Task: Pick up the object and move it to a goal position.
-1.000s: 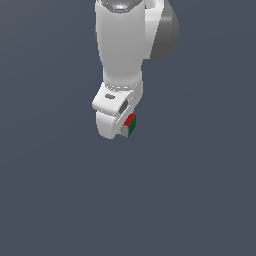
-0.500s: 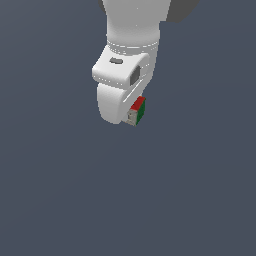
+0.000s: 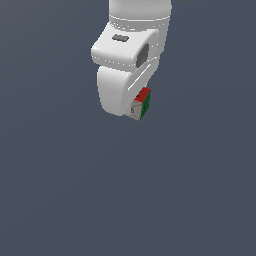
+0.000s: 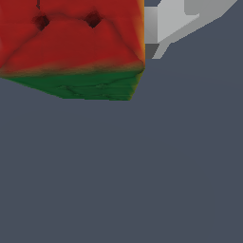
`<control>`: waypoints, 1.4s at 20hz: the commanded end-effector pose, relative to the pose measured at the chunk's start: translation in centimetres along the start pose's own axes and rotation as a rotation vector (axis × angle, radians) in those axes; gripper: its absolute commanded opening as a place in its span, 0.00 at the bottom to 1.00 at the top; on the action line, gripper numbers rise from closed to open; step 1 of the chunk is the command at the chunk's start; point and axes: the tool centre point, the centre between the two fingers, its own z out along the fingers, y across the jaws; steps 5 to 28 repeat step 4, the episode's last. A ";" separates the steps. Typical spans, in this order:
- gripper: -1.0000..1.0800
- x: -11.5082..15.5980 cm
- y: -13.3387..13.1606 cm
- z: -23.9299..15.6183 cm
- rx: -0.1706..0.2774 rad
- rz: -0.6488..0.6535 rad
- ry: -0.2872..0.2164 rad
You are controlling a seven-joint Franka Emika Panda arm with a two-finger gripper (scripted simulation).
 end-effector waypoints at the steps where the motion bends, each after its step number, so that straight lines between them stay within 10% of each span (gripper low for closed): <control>1: 0.00 0.1 0.1 -0.4 -0.001 0.000 0.001; 28: 0.00 0.2 0.1 -0.5 -0.001 0.000 0.001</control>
